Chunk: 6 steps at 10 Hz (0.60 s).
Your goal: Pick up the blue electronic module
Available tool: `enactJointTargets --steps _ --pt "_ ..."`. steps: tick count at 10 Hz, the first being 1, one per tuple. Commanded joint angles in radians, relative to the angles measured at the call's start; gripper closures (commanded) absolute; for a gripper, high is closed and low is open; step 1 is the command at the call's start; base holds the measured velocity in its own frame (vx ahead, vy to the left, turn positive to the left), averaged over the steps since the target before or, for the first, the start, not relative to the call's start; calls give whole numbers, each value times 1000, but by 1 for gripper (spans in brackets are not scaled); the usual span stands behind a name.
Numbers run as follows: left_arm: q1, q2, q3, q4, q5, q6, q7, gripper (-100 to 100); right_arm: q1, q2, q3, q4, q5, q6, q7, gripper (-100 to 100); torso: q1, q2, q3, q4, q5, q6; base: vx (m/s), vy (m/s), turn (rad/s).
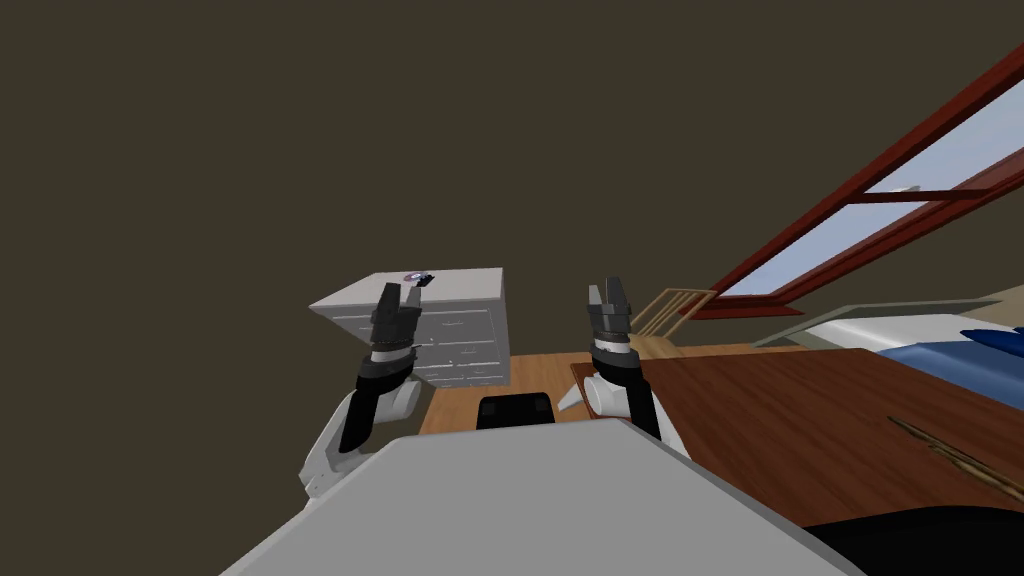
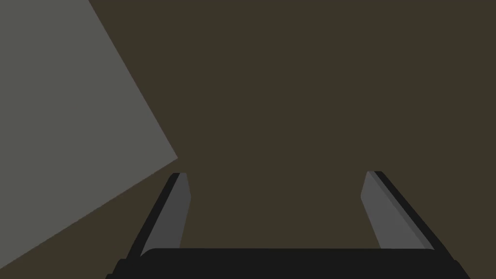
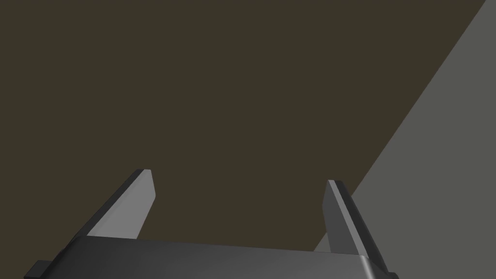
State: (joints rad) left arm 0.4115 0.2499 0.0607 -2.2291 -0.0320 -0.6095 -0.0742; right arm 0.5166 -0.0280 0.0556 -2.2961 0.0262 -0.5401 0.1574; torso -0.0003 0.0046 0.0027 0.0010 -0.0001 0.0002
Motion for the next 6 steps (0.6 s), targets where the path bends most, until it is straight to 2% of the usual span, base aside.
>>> enactJointTargets --steps 1,2,3,4,5,6 --pt "-4 42 5 11 -4 -9 -12 -100 0 0 0 0 0 0 0 0 0 0 0 0 0 0 -51 -11 -59" --pt "-12 76 16 36 -13 -28 -34 -100 0 0 0 0 0 0 0 0 0 -1 0 0 0 0 -61 -15 -175" --pt "-12 101 16 36 -13 -28 -34 -100 0 0 0 0 0 0 0 0 0 -1 0 0 0 0 -53 -17 -7" --pt "-19 135 29 63 -25 -48 -58 -100 0 0 0 0 0 0 0 0 0 -1 0 0 0 0 -59 -17 -141" --pt "-19 165 29 63 -25 -48 -58 -100 0 0 0 0 0 0 0 0 0 -1 0 0 0 0 -53 -9 -88" --pt "-26 196 43 93 -38 -71 -84 -100 0 0 0 0 0 0 0 0 0 -1 -1 0 0 0 -56 -11 -157"
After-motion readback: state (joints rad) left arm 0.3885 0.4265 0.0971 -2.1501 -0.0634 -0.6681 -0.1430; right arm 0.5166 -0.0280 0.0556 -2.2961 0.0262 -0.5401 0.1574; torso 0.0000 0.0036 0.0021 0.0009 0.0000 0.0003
